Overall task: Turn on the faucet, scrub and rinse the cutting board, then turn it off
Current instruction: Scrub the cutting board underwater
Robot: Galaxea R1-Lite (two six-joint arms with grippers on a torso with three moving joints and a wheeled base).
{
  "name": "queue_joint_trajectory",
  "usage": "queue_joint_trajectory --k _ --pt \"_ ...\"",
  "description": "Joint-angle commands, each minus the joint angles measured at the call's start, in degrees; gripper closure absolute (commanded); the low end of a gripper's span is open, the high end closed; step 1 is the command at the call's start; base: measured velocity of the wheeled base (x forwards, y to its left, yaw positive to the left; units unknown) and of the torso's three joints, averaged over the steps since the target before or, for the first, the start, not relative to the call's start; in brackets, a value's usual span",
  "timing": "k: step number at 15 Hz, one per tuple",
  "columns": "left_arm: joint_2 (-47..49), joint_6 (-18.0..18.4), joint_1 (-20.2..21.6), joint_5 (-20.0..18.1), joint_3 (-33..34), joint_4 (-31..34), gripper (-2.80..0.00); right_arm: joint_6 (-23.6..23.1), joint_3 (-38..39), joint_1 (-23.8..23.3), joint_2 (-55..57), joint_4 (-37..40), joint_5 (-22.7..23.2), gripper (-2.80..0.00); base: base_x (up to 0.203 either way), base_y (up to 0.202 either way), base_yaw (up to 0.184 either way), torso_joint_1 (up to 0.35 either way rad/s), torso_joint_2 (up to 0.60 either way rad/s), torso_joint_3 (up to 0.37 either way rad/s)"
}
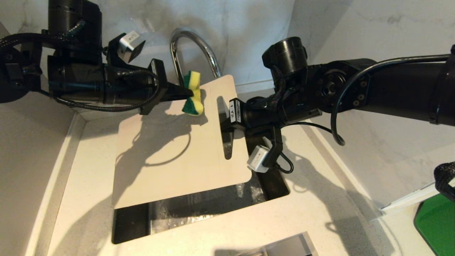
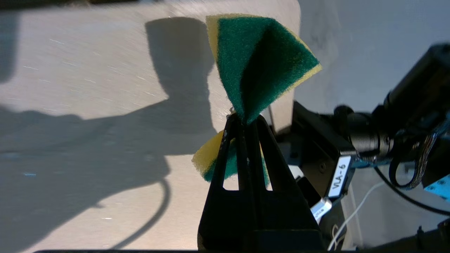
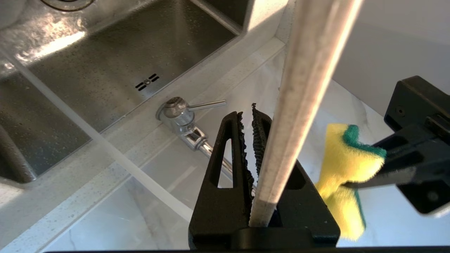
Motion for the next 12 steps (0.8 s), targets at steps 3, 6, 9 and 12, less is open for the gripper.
queue_joint_trajectory --k 3,6,9,12 --pt "2.5 0.1 -1.1 0.9 0.1 0.1 0.00 -0.9 0.1 0.0 -0.1 0.1 0.2 0.00 0.000 0.000 0.000 0.000 0.00 0.000" --pt "3.4 0.2 -0.2 1.9 0.5 0.1 0.00 -0.8 0.1 0.0 -0.1 0.1 0.2 0.00 0.000 0.000 0.000 0.000 0.00 0.000" --pt "5.0 1.5 1.5 1.9 0.7 0.3 0.00 -0.8 0.1 0.0 -0.2 0.1 0.2 0.00 0.000 0.000 0.000 0.000 0.00 0.000" --pt "7.1 3.5 4.2 2.0 1.0 0.2 0.00 -0.8 0.1 0.0 -0.3 0.1 0.2 0.00 0.000 0.000 0.000 0.000 0.00 0.000"
